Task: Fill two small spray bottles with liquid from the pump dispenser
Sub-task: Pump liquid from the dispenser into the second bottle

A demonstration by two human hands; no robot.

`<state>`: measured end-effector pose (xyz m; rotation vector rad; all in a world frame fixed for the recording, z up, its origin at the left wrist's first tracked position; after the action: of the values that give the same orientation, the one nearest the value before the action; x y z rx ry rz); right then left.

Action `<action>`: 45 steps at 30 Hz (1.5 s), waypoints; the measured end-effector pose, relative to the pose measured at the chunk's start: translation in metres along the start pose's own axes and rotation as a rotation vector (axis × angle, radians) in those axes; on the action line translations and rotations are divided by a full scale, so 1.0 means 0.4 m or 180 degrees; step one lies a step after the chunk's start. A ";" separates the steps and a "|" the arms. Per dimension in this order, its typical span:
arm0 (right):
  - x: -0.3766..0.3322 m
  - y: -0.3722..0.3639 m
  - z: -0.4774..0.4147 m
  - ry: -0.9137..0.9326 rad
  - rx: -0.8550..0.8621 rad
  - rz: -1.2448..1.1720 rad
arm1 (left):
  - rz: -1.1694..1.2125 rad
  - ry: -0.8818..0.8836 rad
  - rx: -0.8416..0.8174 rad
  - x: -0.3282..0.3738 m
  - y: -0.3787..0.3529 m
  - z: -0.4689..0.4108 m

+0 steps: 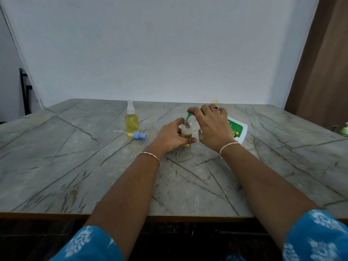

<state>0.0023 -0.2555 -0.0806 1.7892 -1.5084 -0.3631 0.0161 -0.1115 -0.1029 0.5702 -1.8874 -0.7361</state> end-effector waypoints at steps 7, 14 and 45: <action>-0.003 -0.001 0.001 0.0031 0.0058 -0.0009 | 0.0018 -0.0003 0.0012 0.003 0.002 0.001; 0.008 -0.002 0.008 0.0090 -0.0057 0.0187 | 0.0002 0.0036 0.0014 0.005 0.002 0.001; -0.011 0.003 -0.003 -0.0035 -0.0056 0.0084 | 0.0045 0.0138 -0.0032 0.013 0.002 0.012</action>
<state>0.0009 -0.2510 -0.0798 1.7548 -1.5306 -0.3725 0.0095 -0.1133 -0.1007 0.5617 -1.8448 -0.7183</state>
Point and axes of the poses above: each hand's wrist, its own z-axis away from the middle knuckle, its own y-axis out of the back of the hand, x = y × z, the point moved 3 cm from there along -z, towards the middle knuckle, and after that the axes turned 4 degrees about -z, right-handed, at the moved point
